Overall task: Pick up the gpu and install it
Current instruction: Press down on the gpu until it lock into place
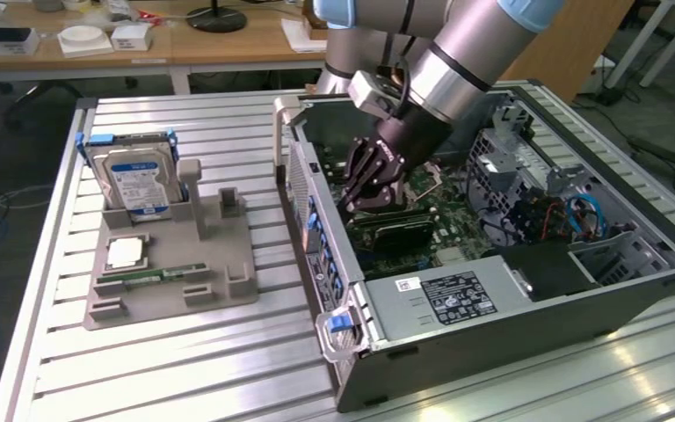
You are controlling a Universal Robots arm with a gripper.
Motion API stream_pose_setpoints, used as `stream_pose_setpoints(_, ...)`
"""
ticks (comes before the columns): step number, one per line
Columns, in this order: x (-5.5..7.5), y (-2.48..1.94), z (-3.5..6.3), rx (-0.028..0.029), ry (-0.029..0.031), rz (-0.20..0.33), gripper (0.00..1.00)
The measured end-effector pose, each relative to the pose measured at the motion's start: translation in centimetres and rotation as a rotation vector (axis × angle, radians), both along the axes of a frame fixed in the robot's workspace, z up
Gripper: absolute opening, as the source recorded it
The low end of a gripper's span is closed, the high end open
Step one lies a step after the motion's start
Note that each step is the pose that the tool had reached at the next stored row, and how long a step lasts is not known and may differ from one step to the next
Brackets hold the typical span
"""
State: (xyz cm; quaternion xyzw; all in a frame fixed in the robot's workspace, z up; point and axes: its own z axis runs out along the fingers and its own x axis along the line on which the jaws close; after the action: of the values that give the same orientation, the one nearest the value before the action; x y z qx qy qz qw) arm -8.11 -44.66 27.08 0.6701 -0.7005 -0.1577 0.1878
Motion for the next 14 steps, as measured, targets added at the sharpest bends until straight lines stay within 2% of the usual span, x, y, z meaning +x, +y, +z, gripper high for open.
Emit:
stream_pose_setpoints(6,0.79,-0.01,0.1,-0.0012,0.004,0.0,0.1)
stream_pose_setpoints(10,0.88,0.0,0.19,-0.0009,0.0026,0.0,0.1)
stream_pose_setpoints(11,0.87,0.0,0.21,-0.0011,-0.002,0.0,0.1)
stream_pose_setpoints(12,0.86,-0.01,0.21,-0.0012,-0.0105,0.001,0.1)
stream_pose_setpoints(14,0.82,0.0,0.21,-0.0011,-0.0319,0.001,0.1)
